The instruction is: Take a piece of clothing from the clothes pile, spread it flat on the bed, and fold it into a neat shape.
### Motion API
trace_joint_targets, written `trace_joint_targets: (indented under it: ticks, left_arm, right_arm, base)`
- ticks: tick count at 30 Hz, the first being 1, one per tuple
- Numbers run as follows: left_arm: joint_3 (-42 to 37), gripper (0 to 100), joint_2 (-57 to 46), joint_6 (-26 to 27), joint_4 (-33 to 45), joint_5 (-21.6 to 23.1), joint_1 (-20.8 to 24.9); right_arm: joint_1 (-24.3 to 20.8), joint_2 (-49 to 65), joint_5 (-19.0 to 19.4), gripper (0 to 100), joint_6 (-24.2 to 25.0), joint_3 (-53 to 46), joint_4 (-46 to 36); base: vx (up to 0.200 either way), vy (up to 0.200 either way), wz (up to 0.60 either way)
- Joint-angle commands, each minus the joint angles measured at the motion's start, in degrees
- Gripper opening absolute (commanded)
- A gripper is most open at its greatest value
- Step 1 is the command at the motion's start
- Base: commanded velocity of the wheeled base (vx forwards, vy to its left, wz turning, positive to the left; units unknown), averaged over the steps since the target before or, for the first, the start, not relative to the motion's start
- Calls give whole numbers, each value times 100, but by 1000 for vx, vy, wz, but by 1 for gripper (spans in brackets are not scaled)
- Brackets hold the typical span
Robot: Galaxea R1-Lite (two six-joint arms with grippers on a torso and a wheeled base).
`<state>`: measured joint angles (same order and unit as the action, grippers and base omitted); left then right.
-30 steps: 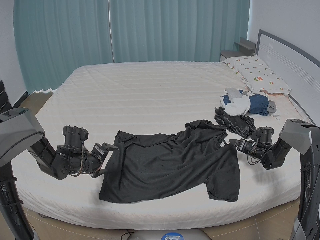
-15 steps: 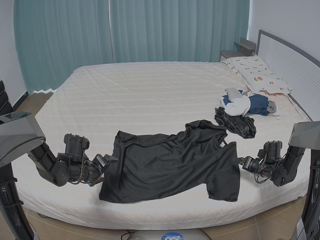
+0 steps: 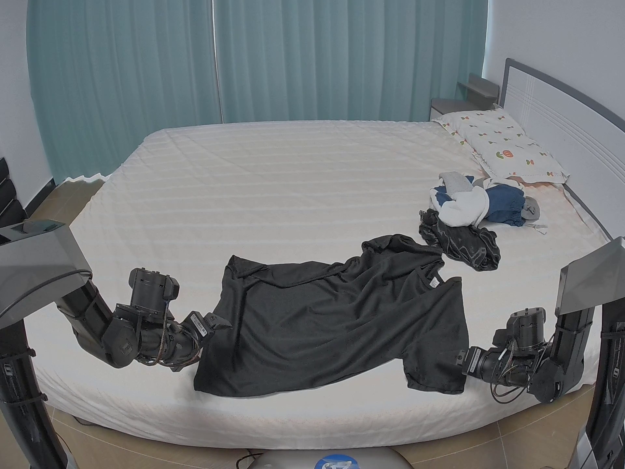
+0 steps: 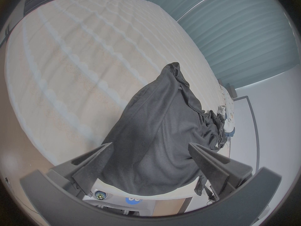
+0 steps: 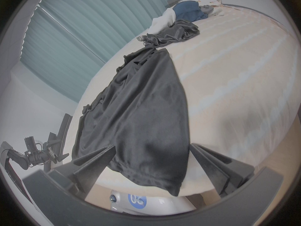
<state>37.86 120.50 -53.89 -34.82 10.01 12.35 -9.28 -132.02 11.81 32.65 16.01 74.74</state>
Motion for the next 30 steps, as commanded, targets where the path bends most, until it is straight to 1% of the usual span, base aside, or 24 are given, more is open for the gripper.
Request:
trace_joint_targets:
  ticks: [1,8,10,11,16,19,21,22,24,26,30]
  left_arm:
    - [10,100,61,19,1,-34,4]
    - [10,100,61,19,10,-34,4]
    - [10,100,70,19,19,-43,-4]
    - [10,100,70,19,19,-43,-4]
    - [10,100,96,28,19,-52,-22]
    - [10,100,96,46,28,-87,-31]
    - [10,100,96,142,54,-183,-31]
    - [10,100,96,151,54,-192,-40]
    - [-7,100,149,432,195,-307,-31]
    - [-7,100,193,573,326,-394,-31]
    - [-16,100,237,617,432,-465,-4]
  right_arm:
    - [-30,-95,-4,100,-4,-133,5]
    - [-74,-113,5,100,5,-142,5]
    - [-197,-201,-56,100,14,-133,14]
    - [-215,-227,-56,0,14,-142,14]
    - [-215,-227,-74,0,5,-177,14]
    - [-162,-122,-91,0,-118,-449,14]
    - [-83,-25,-91,0,-329,-634,5]
    - [-74,-16,-91,0,-338,-643,5]
    - [110,80,-91,0,-610,-801,-3]
    - [251,168,-91,0,-821,-906,-74]
    - [453,239,-91,0,-1322,-1161,-82]
  base:
    - [0,0,0]
    - [0,0,0]
    - [0,0,0]
    - [0,0,0]
    - [0,0,0]
    - [0,0,0]
    - [0,0,0]
    - [0,0,0]
    - [0,0,0]
    - [0,0,0]
    - [0,0,0]
